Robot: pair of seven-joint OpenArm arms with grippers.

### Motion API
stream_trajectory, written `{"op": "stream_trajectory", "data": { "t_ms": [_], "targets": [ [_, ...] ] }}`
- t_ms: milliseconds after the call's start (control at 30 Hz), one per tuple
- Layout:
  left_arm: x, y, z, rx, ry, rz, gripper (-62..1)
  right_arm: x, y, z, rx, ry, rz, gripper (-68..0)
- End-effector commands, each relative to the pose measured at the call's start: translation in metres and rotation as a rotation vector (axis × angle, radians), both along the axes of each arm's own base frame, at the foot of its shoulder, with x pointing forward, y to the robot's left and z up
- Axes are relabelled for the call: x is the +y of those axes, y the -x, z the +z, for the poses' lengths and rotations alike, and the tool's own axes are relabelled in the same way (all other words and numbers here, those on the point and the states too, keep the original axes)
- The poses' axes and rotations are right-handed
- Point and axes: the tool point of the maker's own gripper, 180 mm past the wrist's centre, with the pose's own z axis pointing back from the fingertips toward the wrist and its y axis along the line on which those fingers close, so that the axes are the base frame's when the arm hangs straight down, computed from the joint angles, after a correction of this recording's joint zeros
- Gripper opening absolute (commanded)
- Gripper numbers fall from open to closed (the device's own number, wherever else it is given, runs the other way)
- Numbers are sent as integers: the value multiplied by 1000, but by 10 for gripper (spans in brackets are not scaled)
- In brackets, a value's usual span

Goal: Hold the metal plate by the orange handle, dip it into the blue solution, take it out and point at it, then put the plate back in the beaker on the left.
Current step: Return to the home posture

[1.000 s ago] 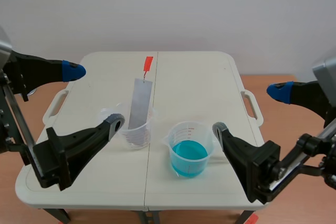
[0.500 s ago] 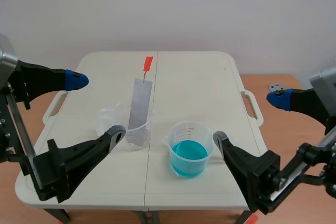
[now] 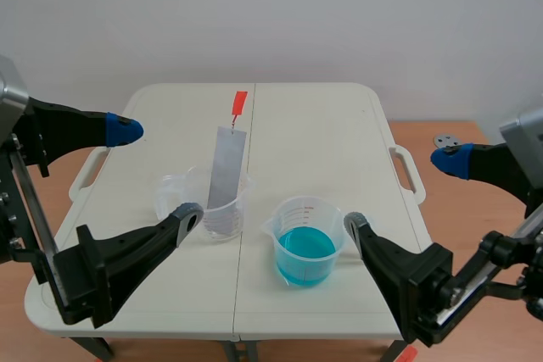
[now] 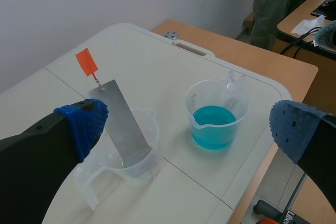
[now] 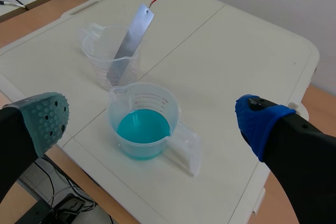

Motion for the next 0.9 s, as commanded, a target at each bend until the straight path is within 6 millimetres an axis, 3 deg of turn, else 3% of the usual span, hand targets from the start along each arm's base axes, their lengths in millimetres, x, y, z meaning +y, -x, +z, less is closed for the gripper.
{"op": "stream_trajectory", "data": {
  "t_ms": [0, 867],
  "targets": [
    [0, -1, 4, -9, 19, 4, 14, 2, -4, 12, -38, -15, 4, -12],
    [0, -1, 4, -7, 17, 6, 14, 1, -4, 8, -20, -1, 2, -12]
  ]
}}
